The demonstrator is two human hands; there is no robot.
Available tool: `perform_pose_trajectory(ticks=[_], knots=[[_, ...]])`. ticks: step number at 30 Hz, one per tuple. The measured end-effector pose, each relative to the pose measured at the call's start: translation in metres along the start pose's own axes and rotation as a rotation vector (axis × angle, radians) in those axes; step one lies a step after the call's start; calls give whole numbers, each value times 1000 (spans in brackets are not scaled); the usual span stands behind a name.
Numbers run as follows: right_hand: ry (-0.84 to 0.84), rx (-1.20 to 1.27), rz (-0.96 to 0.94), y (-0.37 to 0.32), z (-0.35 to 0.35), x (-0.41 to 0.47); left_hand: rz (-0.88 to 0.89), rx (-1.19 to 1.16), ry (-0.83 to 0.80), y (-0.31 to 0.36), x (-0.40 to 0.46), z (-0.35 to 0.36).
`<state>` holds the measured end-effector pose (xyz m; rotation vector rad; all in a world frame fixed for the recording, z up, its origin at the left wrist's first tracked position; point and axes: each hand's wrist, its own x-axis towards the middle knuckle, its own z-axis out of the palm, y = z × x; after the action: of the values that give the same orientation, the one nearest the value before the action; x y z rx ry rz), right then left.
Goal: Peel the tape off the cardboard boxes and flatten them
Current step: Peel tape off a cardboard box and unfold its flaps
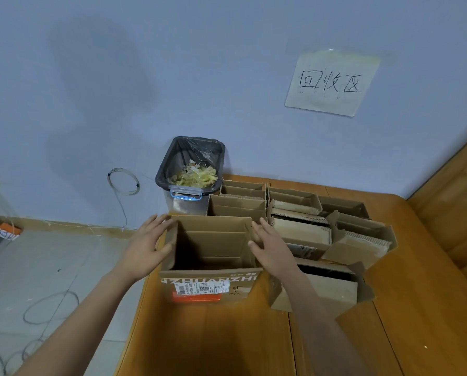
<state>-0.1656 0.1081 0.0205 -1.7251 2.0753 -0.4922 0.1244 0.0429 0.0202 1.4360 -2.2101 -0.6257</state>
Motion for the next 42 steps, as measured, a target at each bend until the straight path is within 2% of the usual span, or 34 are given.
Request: perform_pose_trajectory(ticks=[3, 6, 11, 15, 18, 22, 26, 30, 37, 42], knots=[[24, -43, -56, -14, 1, 1, 84, 9, -28, 19, 11, -4], [21, -144, -92, -28, 5, 3, 136, 122, -190, 33, 27, -4], [-215, -273, -172, -39, 10, 11, 198, 379, -531, 34, 46, 4], [-346, -347, -223, -36, 10, 18, 230, 504, -660, 30, 54, 9], [-390, -416, -271, -38, 9, 24, 230, 550, -654, 30, 58, 12], [-450, -525, -288, -40, 3, 29, 300, 580, -481, 30, 52, 15], [-373, -560, -311, -42, -1, 29, 308, 544, -389, 30, 43, 18], [-375, -523, -306, -43, -1, 25, 312, 512, -354, 33, 34, 15], [-284, -526, -375, -35, 2, 5, 335, 469, -357, 40, 17, 10], [-361, -431, -321, -28, -9, -8, 342, 390, -433, 54, 11, 3]])
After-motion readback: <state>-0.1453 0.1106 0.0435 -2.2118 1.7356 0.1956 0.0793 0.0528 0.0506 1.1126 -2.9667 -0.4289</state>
